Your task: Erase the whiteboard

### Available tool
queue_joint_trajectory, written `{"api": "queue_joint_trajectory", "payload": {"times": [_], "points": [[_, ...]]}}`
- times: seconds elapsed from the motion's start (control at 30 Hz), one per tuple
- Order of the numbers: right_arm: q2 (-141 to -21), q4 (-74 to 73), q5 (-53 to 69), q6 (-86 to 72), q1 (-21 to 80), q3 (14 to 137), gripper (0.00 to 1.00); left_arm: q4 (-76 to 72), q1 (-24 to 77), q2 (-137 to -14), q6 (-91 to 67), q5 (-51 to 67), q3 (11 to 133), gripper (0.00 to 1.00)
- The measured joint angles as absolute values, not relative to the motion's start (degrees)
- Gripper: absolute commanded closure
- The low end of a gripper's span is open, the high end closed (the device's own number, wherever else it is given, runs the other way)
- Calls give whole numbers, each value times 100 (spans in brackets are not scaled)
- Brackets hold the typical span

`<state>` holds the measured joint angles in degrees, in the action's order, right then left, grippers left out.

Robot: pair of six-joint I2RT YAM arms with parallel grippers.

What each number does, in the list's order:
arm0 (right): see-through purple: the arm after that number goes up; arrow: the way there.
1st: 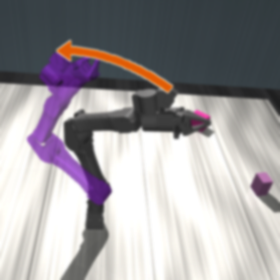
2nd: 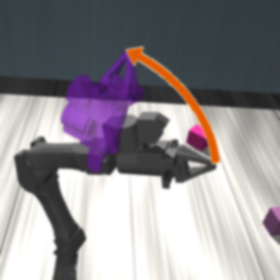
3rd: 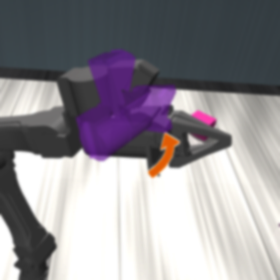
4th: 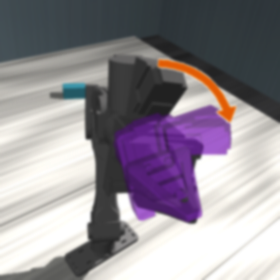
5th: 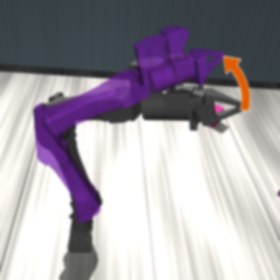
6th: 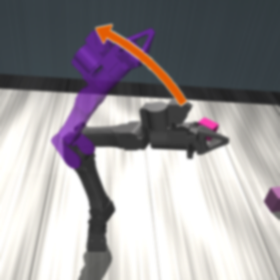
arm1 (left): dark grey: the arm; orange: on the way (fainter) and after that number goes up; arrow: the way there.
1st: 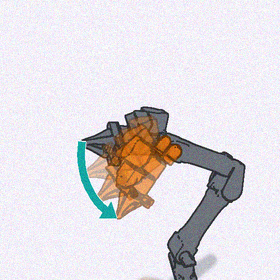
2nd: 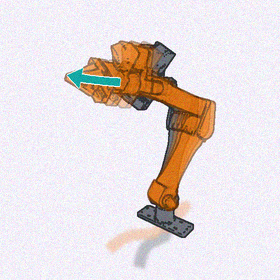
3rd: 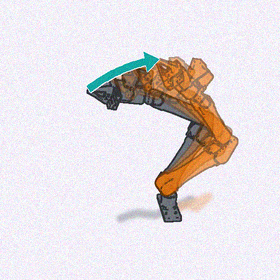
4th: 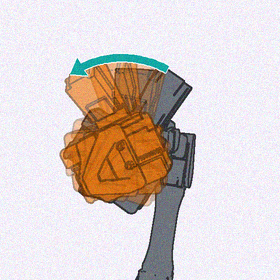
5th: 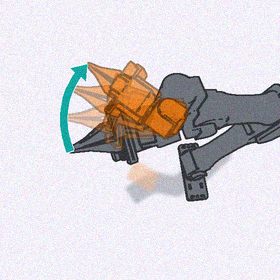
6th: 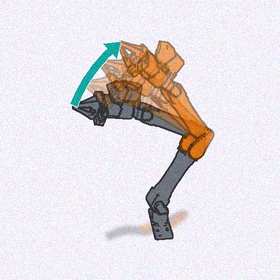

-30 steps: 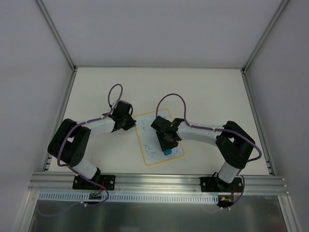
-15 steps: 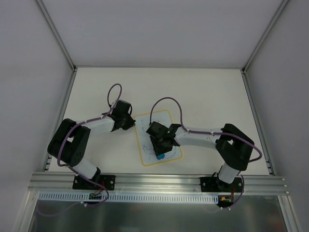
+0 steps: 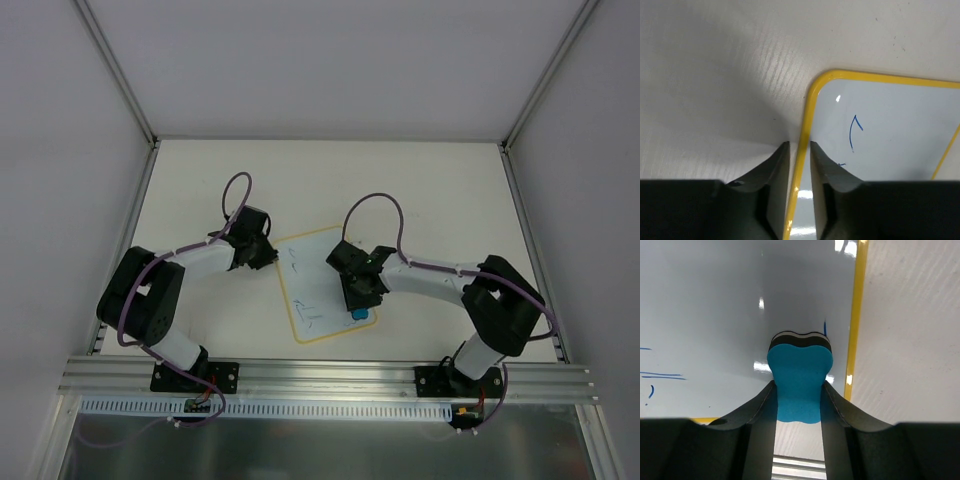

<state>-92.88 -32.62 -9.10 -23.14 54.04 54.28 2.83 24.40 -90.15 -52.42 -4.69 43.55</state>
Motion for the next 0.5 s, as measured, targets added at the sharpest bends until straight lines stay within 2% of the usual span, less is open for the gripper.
{"api": "queue_joint_trajectory", "payload": {"times": [0.1, 0.13, 0.23, 0.33, 0.43, 0.47, 0.5], "points": [[-9550, -3326, -945, -2290, 5533, 5732, 87, 482, 2410, -8853, -5083, -513, 4357, 60], [-9649, -3328, -945, -2287, 5579, 5848, 85, 561, 2392, -8766, -5019, -526, 4357, 52], [-9848, -3275, -921, -2285, 5647, 6064, 77, 784, 2390, -8493, -4864, -622, 4368, 34], [-9942, -3212, -886, -2287, 5669, 6171, 58, 1007, 2397, -8143, -4683, -714, 4394, 26], [-9942, -3175, -882, -2287, 5669, 6173, 47, 1144, 2445, -7898, -4582, -788, 4394, 25], [-9942, -3175, -882, -2274, 5669, 6173, 36, 1210, 2493, -7795, -4552, -810, 4394, 24], [-9937, -3170, -891, -2283, 5666, 6173, 31, 1258, 2550, -7734, -4541, -808, 4397, 23]]}}
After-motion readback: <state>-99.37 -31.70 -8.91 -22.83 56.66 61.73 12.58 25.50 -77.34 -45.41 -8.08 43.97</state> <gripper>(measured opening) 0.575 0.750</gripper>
